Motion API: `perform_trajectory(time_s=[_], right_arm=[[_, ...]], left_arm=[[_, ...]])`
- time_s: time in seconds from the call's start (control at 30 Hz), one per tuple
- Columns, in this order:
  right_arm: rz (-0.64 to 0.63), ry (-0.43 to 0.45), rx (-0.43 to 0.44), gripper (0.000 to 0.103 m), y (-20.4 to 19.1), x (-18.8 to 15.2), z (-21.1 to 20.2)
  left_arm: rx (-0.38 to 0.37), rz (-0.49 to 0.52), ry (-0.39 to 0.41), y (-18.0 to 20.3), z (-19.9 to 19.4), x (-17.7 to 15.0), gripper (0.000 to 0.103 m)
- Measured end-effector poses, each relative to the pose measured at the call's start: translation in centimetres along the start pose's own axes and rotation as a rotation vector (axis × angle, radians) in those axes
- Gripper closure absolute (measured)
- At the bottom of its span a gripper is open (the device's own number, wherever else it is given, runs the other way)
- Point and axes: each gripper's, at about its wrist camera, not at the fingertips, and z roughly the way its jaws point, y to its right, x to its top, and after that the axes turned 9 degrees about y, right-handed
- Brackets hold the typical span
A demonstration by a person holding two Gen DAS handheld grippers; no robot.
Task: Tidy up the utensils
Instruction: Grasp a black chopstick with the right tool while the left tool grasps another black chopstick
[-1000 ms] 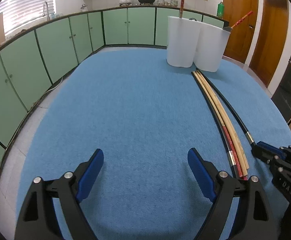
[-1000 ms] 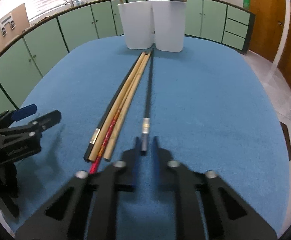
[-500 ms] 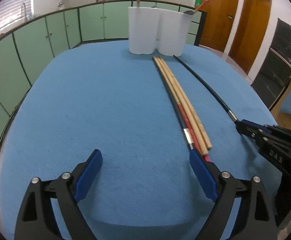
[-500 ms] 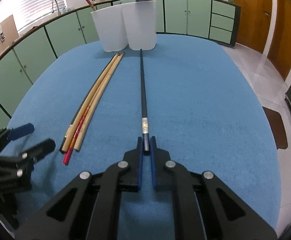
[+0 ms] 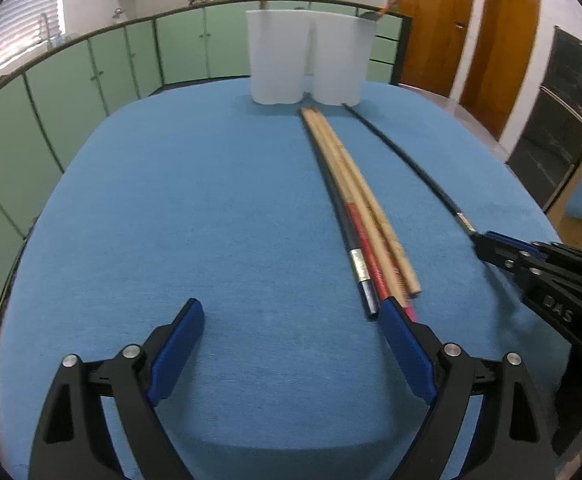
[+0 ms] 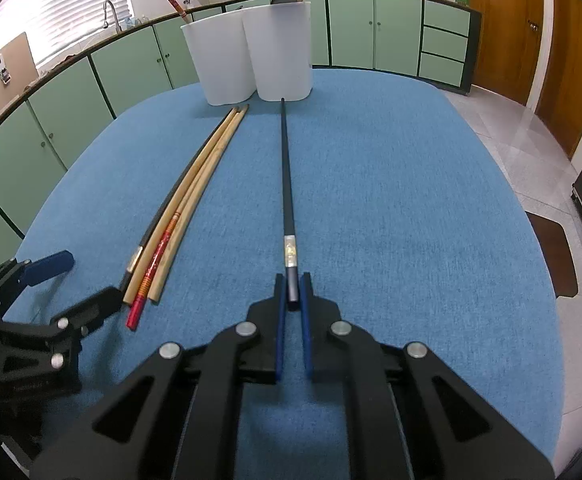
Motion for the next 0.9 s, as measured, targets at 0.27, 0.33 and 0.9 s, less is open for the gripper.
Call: perform_trajectory(time_s=[0.27,0.33,0.9], right_arm=[[-0.011,0.000,-0.004,0.095,-0.2,0.0,-0.1],[-0.017,-0.001,-0.003,0.094,-0.2,0.0,-0.1],[-0.040,-0.001,-0.016,0.096,-0.3,0.0,0.0]], left_arm=[[0.041,-0.033,0.016,-1.0,-0.1,0.1,0.016],[0.029,-0.034,0.020,-0.8,0.0,0.2,0.017],[-0.015,0.018,0.027,2.1,0.4,0.6,0.096]])
